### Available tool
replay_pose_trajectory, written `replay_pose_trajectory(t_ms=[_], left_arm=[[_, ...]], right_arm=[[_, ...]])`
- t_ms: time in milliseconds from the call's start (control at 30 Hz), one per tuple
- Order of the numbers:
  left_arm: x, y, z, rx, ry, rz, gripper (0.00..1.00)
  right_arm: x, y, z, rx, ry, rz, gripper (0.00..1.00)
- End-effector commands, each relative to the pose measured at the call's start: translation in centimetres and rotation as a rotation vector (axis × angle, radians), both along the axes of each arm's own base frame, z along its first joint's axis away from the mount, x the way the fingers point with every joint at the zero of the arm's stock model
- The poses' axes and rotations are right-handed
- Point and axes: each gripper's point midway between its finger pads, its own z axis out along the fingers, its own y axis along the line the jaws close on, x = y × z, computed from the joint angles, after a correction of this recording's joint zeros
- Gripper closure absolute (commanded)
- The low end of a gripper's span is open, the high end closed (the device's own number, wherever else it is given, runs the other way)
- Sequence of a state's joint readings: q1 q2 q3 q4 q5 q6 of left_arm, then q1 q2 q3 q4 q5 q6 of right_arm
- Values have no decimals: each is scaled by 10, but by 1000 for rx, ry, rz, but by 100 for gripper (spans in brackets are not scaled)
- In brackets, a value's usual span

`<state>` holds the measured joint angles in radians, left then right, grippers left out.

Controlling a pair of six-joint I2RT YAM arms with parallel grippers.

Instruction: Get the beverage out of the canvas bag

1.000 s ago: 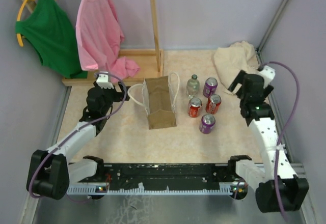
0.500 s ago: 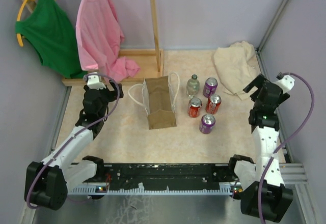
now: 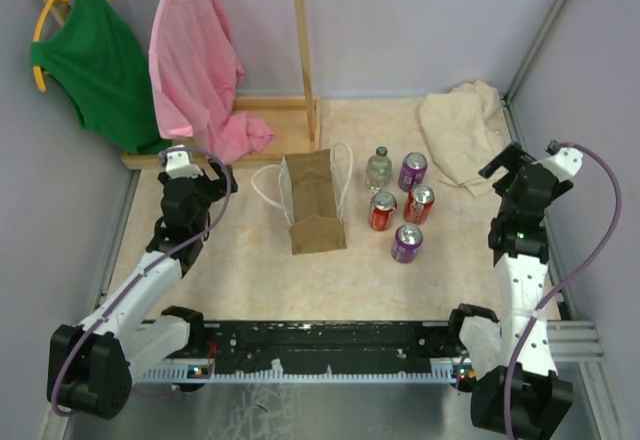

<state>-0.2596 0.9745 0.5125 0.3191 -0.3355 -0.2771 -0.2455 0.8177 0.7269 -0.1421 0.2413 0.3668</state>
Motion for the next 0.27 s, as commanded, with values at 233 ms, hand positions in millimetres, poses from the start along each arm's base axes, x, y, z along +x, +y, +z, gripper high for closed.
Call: replay_pose_trajectory(t_ms=[233], left_arm=[[-5,10,3,-20,-23,62,0]], right_arm=[[2,-3,19,-26,-62,-5,1]])
